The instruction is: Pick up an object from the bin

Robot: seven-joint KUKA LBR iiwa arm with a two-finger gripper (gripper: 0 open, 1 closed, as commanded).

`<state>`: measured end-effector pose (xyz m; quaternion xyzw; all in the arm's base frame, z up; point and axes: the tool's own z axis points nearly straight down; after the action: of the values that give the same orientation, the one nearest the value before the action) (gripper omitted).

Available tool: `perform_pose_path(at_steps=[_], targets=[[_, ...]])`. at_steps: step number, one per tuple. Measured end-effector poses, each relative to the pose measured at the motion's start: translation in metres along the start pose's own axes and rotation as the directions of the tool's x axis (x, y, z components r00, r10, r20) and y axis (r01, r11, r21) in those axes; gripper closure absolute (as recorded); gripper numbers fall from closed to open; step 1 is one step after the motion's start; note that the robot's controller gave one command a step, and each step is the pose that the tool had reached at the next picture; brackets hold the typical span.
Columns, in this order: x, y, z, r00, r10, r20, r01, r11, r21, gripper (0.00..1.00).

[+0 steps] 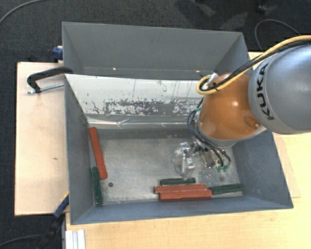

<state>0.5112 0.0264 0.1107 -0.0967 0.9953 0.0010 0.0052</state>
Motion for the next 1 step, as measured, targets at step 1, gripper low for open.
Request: perform_pose_path(at_steps=[1], targets=[[0.0019,-0.0014,0.0024,1.000,0.002,-0.006,-0.002,1.000,0.000,0.00]])
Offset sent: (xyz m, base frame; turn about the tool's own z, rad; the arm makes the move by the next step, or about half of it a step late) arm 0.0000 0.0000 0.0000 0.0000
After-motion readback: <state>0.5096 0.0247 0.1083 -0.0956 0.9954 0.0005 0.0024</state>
